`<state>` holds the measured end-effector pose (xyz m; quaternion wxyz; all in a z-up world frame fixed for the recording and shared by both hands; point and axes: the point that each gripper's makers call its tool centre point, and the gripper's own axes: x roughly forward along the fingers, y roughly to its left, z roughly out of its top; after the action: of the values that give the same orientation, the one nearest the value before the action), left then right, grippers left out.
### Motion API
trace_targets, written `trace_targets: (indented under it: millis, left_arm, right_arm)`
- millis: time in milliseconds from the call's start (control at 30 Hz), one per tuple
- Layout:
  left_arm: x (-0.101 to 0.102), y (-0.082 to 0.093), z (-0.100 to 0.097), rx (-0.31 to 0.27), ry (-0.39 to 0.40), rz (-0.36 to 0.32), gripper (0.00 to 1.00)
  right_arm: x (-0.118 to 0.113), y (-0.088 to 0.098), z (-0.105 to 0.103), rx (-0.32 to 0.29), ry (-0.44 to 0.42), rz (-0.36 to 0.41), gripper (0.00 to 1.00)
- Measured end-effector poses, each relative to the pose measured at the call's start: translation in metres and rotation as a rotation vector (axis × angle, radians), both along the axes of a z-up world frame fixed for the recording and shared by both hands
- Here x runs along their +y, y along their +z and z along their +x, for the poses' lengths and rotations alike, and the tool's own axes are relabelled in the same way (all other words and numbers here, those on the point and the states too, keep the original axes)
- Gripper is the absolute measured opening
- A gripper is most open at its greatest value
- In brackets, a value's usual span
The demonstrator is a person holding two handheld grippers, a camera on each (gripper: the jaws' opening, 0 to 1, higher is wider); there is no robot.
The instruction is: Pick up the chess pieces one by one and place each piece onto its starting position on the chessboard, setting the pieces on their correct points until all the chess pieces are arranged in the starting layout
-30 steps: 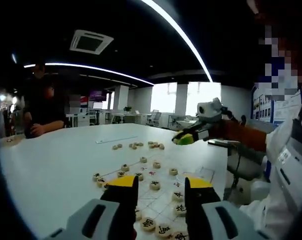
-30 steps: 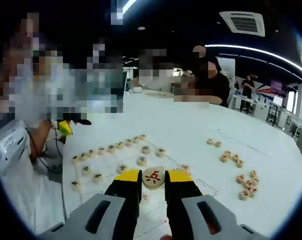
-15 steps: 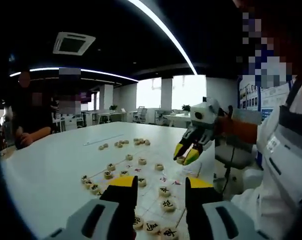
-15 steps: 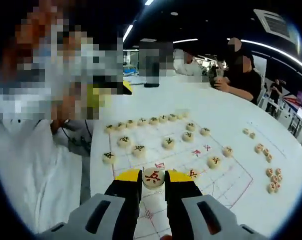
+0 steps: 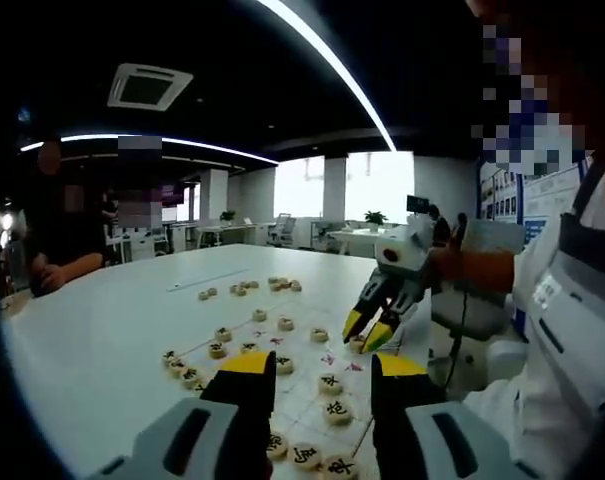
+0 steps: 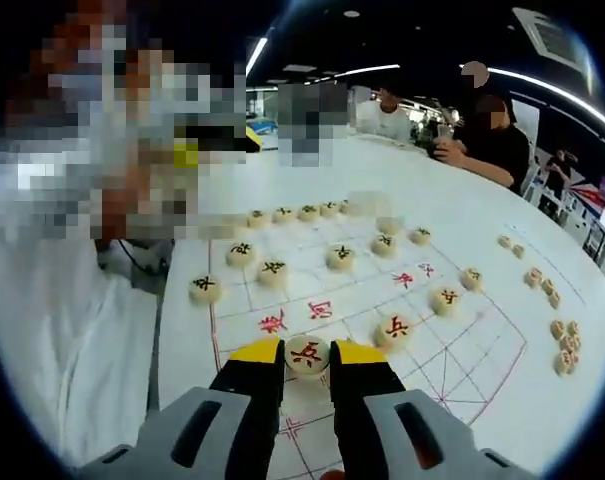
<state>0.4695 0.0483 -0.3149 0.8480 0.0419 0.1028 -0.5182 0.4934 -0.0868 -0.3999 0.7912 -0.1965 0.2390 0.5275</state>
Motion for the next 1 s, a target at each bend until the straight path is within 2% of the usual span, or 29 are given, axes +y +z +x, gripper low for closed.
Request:
trace_targets:
  millis: [333,433,467,533,600,733,867,1000]
  left_arm:
    - [-0.001,0.0,0.0,0.001,-0.002,-0.004,0.39]
    - [-0.001,0.001,-0.001,0.0,-0.004,-0.006,0.39]
    - [-0.001,0.001,-0.001,-0.001,-0.004,-0.007,0.39]
    - [-0.001,0.002,0.0,-0.003,-0.001,-0.008,0.39]
    - [-0.001,0.003,0.0,-0.004,0.001,-0.01,0.39]
    - [-0.001,0.002,0.0,-0.003,0.004,-0.01,0.39]
    - [0.0,0.004,0.001,-0.004,0.01,-0.013,0.39]
    - [0.0,0.004,0.001,0.0,0.014,-0.018,0.39]
  right_arm:
    - [-0.004,-0.005,0.002,0.014,-0.018,0.008,0.21]
    - [-0.005,0.0,0.003,0.025,-0.034,0.028,0.43]
    - [-0.005,0.004,0.004,0.031,-0.043,0.052,0.47]
    - [-0.005,0.017,0.007,0.03,-0.065,0.106,0.47]
    - [-0.007,0.028,0.011,0.019,-0.084,0.135,0.5]
    - [-0.017,0.044,0.028,-0.002,-0.168,0.19,0.5]
    - [-0.031,0.053,0.044,-0.013,-0.255,0.227,0.49]
    - [-0.05,0.058,0.064,-0.023,-0.381,0.254,0.46]
